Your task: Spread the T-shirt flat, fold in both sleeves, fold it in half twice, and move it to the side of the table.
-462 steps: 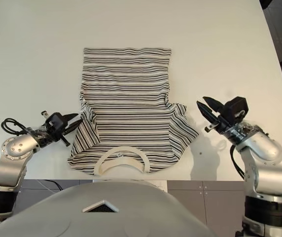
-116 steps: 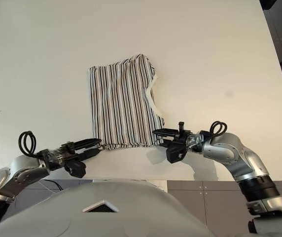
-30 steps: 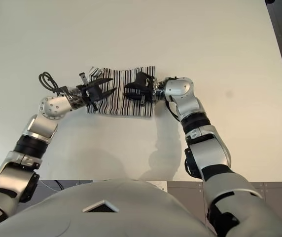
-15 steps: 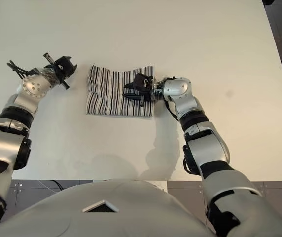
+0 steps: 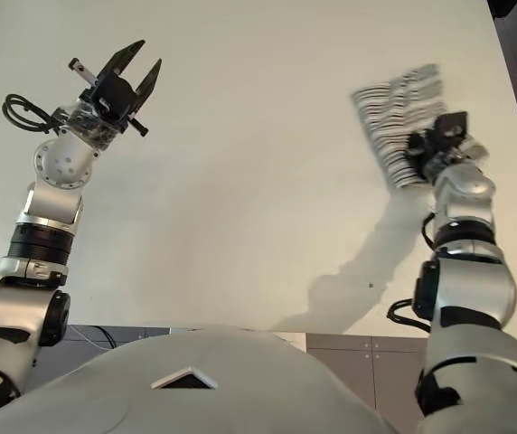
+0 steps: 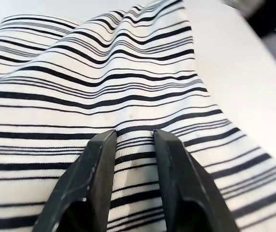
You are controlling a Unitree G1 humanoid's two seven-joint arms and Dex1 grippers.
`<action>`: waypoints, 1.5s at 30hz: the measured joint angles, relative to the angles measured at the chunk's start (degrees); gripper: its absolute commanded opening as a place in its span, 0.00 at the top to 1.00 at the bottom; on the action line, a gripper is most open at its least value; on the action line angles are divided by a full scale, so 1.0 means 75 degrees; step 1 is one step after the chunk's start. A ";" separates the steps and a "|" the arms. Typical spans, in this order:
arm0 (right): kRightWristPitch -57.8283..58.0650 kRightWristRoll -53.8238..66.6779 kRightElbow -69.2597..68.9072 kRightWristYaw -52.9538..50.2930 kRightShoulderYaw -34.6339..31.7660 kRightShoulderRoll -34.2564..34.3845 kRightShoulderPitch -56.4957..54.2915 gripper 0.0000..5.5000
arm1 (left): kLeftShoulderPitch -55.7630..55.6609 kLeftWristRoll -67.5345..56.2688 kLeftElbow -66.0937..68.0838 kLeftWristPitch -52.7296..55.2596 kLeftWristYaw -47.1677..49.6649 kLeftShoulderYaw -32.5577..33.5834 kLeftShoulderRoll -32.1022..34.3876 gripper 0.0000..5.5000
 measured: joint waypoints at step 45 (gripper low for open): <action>-0.0171 -0.1083 -0.6871 -0.1884 0.1025 0.3845 0.2031 0.75 | 0.2435 -0.0801 -0.2364 0.2999 0.2831 0.0971 -0.3311 0.75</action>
